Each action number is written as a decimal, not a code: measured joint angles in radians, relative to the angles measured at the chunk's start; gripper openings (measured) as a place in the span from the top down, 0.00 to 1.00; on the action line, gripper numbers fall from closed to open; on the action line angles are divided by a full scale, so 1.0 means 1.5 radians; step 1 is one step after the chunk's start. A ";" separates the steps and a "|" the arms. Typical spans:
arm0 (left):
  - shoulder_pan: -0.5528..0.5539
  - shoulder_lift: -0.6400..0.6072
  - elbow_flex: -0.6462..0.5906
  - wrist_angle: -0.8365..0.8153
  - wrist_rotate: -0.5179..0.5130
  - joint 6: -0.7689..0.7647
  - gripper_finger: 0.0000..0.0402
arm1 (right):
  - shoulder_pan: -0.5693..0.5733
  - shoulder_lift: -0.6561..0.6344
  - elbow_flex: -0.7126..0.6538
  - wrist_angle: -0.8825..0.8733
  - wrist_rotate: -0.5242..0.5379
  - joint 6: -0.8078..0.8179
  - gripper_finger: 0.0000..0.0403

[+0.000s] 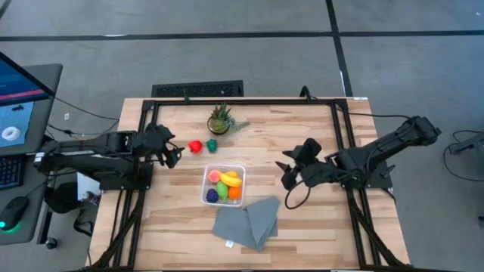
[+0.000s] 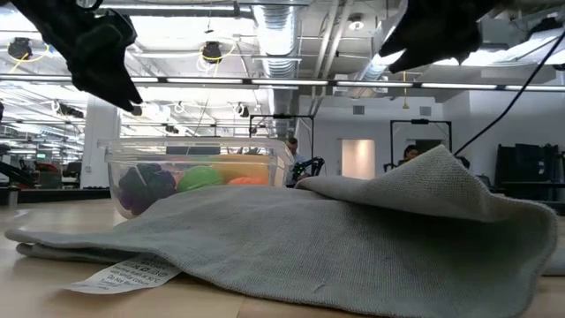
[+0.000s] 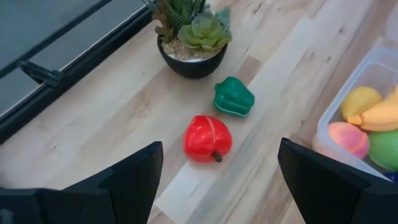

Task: Pick and placing Produce into tupperware
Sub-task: Put the red apple into the transparent container

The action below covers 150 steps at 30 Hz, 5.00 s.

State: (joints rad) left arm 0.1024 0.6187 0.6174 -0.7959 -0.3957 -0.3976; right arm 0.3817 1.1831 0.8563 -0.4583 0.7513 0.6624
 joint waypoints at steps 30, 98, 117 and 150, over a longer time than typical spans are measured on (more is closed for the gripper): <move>0.069 0.282 0.000 0.149 0.090 0.116 0.24 | -0.064 0.000 -0.016 0.006 0.001 0.007 0.39; 0.254 0.518 0.158 0.008 0.234 0.163 0.23 | -0.067 0.000 -0.015 -0.053 -0.004 0.007 0.39; 0.255 0.517 0.157 0.016 0.256 0.149 0.05 | -0.067 0.000 -0.015 -0.037 -0.032 0.007 0.39; 0.261 0.648 0.157 0.079 0.279 0.166 0.03 | -0.057 0.000 -0.015 -0.018 -0.042 0.018 0.39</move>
State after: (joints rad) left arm 0.4933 1.5906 0.8528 -0.6780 0.0230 -0.1489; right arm 0.2966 1.1831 0.8337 -0.4858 0.6888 0.6891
